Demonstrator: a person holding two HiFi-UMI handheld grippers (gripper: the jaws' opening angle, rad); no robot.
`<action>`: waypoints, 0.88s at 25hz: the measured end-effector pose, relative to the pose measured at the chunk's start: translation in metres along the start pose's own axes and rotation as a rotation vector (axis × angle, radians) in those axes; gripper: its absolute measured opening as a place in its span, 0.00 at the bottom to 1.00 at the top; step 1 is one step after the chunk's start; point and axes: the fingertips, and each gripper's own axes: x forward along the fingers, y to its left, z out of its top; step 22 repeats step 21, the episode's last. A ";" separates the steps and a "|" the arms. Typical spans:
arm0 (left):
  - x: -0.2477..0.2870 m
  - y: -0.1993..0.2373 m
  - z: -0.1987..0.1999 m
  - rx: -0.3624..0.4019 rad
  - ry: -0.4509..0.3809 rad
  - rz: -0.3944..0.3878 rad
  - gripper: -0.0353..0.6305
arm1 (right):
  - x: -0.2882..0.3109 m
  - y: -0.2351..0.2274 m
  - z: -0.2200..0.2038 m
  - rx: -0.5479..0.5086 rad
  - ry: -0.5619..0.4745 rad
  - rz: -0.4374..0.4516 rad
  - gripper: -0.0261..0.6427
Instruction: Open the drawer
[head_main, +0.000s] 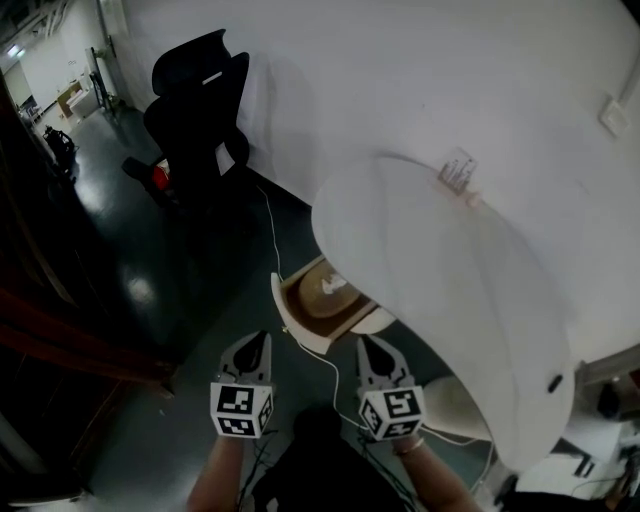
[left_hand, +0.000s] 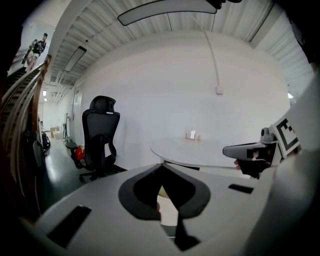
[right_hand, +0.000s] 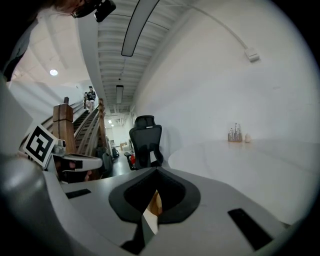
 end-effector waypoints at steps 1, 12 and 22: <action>0.000 0.000 0.000 -0.003 -0.001 0.000 0.06 | 0.000 0.001 0.001 -0.003 0.002 0.002 0.04; 0.004 -0.001 0.004 -0.011 -0.003 0.009 0.06 | 0.000 -0.001 0.008 0.000 0.004 0.011 0.04; 0.000 -0.007 0.003 -0.004 0.003 0.018 0.06 | -0.012 -0.003 0.005 0.004 0.011 0.024 0.04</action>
